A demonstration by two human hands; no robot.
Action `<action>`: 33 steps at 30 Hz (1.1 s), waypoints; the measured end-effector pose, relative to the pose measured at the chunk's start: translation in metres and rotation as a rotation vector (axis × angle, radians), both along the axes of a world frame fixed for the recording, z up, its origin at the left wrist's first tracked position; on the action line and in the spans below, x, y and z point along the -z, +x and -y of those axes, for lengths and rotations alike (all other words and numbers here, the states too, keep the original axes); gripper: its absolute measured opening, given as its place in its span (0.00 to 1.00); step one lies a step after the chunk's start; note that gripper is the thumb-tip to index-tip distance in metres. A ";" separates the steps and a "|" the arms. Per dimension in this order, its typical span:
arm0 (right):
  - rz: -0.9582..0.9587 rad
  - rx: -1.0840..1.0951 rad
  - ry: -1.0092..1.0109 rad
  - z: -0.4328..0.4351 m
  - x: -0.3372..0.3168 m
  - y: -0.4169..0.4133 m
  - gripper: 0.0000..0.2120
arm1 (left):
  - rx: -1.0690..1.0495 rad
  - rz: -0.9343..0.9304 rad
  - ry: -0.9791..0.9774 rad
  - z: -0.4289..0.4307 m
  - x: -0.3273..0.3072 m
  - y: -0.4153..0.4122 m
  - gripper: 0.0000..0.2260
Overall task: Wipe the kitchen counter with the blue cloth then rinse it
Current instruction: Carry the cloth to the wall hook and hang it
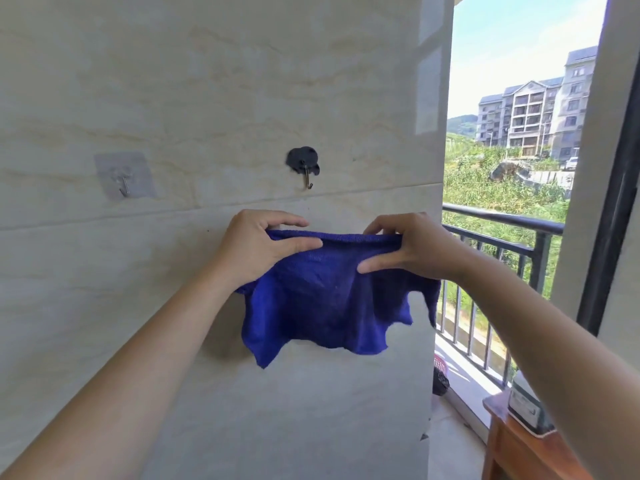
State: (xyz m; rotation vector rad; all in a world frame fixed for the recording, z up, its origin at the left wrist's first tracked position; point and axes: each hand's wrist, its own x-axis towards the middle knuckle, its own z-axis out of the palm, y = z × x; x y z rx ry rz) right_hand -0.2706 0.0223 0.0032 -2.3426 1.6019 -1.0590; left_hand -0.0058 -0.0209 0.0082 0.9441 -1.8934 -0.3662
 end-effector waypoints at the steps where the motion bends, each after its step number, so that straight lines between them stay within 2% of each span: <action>1: 0.069 -0.062 0.013 0.000 -0.001 0.000 0.20 | 0.034 -0.044 0.000 0.000 -0.002 -0.001 0.13; 3: 0.203 -0.188 0.030 -0.002 -0.003 0.000 0.17 | 0.047 -0.118 -0.034 0.000 -0.007 -0.001 0.05; 6: 0.333 -0.279 0.006 0.002 -0.007 0.001 0.09 | -0.082 -0.131 -0.147 0.005 -0.010 0.001 0.03; 8: 0.269 -0.190 -0.110 0.014 -0.009 0.003 0.05 | -0.230 -0.027 -0.309 0.010 -0.011 -0.001 0.02; 9: 0.193 -0.116 -0.198 0.021 -0.011 0.005 0.05 | -0.300 0.033 -0.396 0.012 -0.013 -0.002 0.05; 11: 0.104 0.002 -0.350 0.033 -0.015 0.010 0.08 | -0.412 0.085 -0.511 0.016 -0.019 -0.007 0.09; 13: 0.125 0.057 -0.463 0.041 -0.023 0.016 0.11 | -0.505 0.093 -0.571 0.020 -0.026 -0.011 0.11; 15: 0.047 0.146 -0.601 0.049 -0.032 0.025 0.14 | -0.593 0.113 -0.643 0.029 -0.029 -0.014 0.12; 18: -0.136 0.265 -0.767 0.068 -0.041 0.038 0.15 | -0.673 0.156 -0.772 0.041 -0.033 -0.017 0.11; 22: -0.170 0.303 -0.876 0.086 -0.033 0.042 0.09 | -0.719 0.218 -0.910 0.048 -0.021 -0.021 0.09; 25: -0.159 0.264 -0.851 0.087 -0.003 0.042 0.09 | -0.679 0.261 -0.936 0.051 0.004 -0.018 0.10; 28: -0.057 0.170 -0.757 0.080 0.020 0.044 0.12 | -0.639 0.295 -0.961 0.050 0.020 -0.014 0.09; 31: -0.060 0.158 -0.621 0.066 0.023 0.050 0.10 | -0.643 0.354 -0.910 0.042 0.022 -0.007 0.09; 33: -0.081 0.145 -0.600 0.057 0.016 0.044 0.10 | -0.696 0.388 -0.901 0.038 0.029 -0.001 0.11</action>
